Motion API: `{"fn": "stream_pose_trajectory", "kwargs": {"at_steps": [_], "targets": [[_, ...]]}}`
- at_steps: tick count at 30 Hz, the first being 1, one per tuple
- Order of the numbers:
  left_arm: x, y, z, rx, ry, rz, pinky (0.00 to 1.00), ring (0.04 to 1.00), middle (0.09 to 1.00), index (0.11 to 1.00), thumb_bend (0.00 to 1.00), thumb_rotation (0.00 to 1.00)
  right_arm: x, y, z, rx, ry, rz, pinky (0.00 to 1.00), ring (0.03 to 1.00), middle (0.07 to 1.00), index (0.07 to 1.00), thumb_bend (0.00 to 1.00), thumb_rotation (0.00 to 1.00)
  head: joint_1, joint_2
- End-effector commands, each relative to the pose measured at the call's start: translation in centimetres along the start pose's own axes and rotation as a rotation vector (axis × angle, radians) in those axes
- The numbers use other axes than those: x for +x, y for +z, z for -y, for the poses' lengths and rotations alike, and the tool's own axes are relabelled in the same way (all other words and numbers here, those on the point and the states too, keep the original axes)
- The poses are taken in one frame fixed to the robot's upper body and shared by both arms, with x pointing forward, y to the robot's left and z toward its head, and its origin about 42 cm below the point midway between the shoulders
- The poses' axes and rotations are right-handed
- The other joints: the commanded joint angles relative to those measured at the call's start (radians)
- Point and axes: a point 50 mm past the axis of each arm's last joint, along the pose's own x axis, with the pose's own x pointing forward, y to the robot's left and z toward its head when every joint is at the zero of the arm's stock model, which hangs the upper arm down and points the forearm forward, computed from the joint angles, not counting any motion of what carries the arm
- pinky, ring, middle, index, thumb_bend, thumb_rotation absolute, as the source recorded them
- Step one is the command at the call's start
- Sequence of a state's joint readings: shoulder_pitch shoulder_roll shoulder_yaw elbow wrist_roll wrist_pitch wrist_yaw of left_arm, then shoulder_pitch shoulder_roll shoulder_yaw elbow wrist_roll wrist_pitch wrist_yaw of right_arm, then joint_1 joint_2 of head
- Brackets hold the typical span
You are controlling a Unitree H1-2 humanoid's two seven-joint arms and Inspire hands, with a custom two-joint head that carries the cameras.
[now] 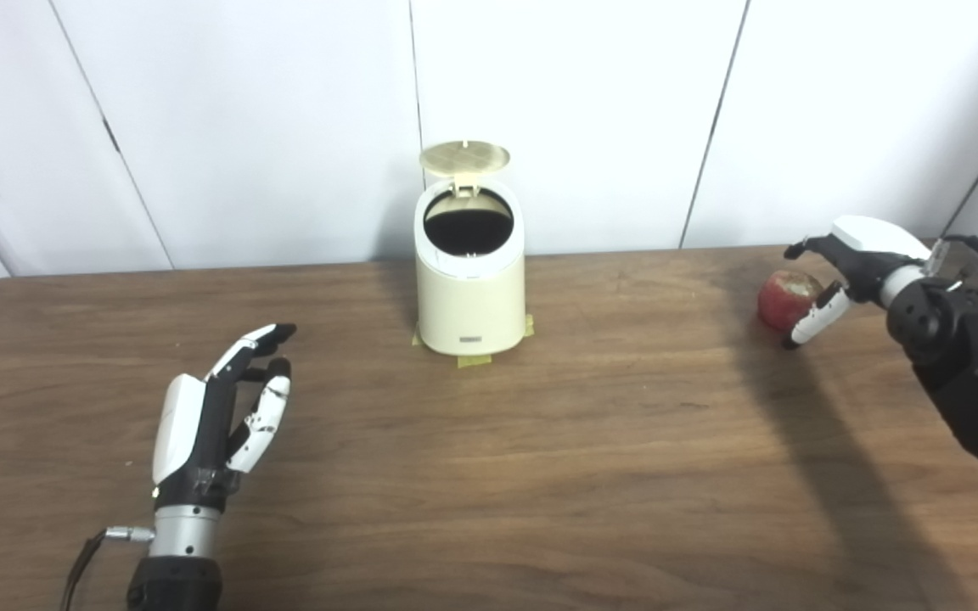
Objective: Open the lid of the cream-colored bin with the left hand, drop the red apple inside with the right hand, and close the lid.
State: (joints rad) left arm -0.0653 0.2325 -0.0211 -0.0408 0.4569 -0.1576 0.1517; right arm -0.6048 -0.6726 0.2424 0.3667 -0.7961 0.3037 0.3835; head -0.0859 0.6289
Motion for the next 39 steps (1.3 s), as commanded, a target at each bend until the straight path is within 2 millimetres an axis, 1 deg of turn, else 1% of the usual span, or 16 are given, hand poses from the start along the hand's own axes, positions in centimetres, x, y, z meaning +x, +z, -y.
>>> {"fn": "stream_pose_trajectory", "kwargs": {"at_steps": [1, 3, 6, 9, 12, 15, 18, 24, 28, 31, 34, 39], "targets": [[1.3, 1.2, -0.9, 0.007, 0.043, 0.053, 0.7, 0.804, 0.812, 0.796, 0.25, 0.88, 0.1, -0.9, 4.1, -0.034, -0.093, -0.009, 0.71, 0.89, 0.916, 0.824, 1.0, 0.27, 0.001, 0.002], [1.3, 1.2, -1.0, 0.013, 0.045, 0.055, 0.7, 0.801, 0.81, 0.796, 0.25, 0.88, 0.3, -1.1, 3.9, -0.039, -0.09, -0.009, 0.72, 0.888, 0.912, 0.829, 1.0, 0.28, 0.0, 0.003], [1.3, 1.2, -0.9, 0.009, 0.044, 0.055, 0.69, 0.8, 0.809, 0.795, 0.25, 0.87, 0.6, -1.1, 3.6, -0.032, -0.082, -0.003, 0.77, 0.893, 0.909, 0.835, 0.99, 0.27, 0.004, 0.004], [1.3, 1.3, -0.9, 0.009, 0.046, 0.056, 0.69, 0.802, 0.81, 0.798, 0.25, 0.88, 1.1, -1.0, 3.3, -0.031, -0.08, 0.014, 0.75, 0.889, 0.902, 0.833, 1.0, 0.26, 0.008, 0.006], [1.2, 1.4, -0.9, 0.013, 0.043, 0.053, 0.69, 0.799, 0.809, 0.797, 0.26, 0.89, 1.4, -0.8, 3.2, -0.032, -0.083, 0.023, 0.71, 0.877, 0.895, 0.827, 1.0, 0.26, 0.016, 0.008], [1.1, 1.6, -0.9, 0.022, 0.035, 0.039, 0.69, 0.802, 0.811, 0.798, 0.24, 0.86, 1.8, -0.7, 3.2, -0.024, -0.088, 0.023, 0.68, 0.854, 0.886, 0.826, 0.98, 0.24, 0.02, 0.009], [1.0, 1.7, -0.9, 0.014, 0.039, 0.049, 0.69, 0.797, 0.806, 0.793, 0.24, 0.81, 2.1, -0.5, 3.3, -0.017, -0.09, 0.017, 0.65, 0.836, 0.876, 0.817, 0.99, 0.23, 0.021, 0.013], [0.8, 1.8, -0.8, 0.015, 0.037, 0.052, 0.7, 0.799, 0.799, 0.79, 0.24, 0.84, 2.9, 0.2, 3.3, -0.023, -0.086, 0.018, 0.67, 0.844, 0.877, 0.827, 1.0, 0.24, 0.028, 0.017], [0.7, 1.7, -0.7, 0.016, 0.036, 0.058, 0.69, 0.797, 0.794, 0.787, 0.23, 0.83, 3.5, 0.7, 3.4, -0.016, -0.092, 0.019, 0.65, 0.822, 0.865, 0.829, 1.0, 0.23, 0.031, 0.017], [0.6, 1.6, -0.7, 0.016, 0.033, 0.058, 0.7, 0.799, 0.797, 0.787, 0.23, 0.81, 3.7, 1.1, 3.6, -0.012, -0.093, 0.019, 0.67, 0.843, 0.886, 0.835, 1.0, 0.24, 0.032, 0.017], [0.6, 1.6, -0.7, 0.02, 0.033, 0.059, 0.7, 0.798, 0.796, 0.786, 0.23, 0.8, 3.7, 1.7, 3.8, -0.017, -0.091, 0.026, 0.65, 0.834, 0.883, 0.836, 1.0, 0.24, 0.033, 0.017], [0.6, 1.6, -0.7, 0.023, 0.033, 0.057, 0.7, 0.798, 0.796, 0.788, 0.24, 0.82, 3.5, 2.3, 4.0, 0.001, -0.084, 0.052, 0.63, 0.824, 0.88, 0.844, 0.96, 0.18, 0.034, 0.017]]}}
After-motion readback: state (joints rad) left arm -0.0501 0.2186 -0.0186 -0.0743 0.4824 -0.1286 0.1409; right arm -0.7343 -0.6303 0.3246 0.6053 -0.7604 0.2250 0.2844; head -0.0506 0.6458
